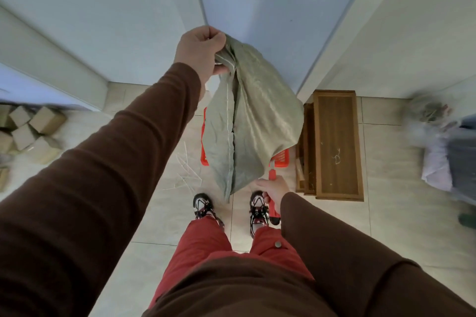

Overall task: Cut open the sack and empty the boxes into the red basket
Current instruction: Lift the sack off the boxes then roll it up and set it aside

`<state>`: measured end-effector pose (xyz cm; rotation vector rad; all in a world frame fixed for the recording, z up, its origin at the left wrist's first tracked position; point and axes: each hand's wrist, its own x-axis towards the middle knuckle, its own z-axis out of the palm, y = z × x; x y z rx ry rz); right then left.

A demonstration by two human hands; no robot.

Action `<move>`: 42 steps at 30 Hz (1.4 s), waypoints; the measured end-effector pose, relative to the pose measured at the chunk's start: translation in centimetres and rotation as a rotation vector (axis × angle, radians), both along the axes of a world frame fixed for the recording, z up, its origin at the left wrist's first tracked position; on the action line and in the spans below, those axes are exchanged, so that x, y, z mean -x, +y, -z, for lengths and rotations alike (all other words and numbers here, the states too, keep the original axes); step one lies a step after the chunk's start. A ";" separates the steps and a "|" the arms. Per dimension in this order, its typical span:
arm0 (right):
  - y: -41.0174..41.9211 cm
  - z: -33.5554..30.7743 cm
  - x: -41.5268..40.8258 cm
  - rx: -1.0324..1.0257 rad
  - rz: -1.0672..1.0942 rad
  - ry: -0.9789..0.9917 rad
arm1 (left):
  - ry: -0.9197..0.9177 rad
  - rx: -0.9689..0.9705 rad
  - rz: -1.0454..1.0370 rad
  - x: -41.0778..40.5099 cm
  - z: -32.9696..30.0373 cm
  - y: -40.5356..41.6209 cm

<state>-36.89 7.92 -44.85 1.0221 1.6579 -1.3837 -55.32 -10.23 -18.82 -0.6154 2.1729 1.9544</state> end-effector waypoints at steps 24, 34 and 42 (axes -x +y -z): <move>0.5 -2.4 5.4 -0.197 0.179 0.372 | -0.164 0.230 -0.010 -0.9 9.6 -2.3; -0.3 -5.5 12.3 -0.058 -0.304 0.564 | -0.287 0.087 0.383 -5.3 16.7 3.7; -0.7 -6.5 14.2 -0.053 -0.226 0.456 | -0.366 0.115 0.050 -7.8 20.5 -2.1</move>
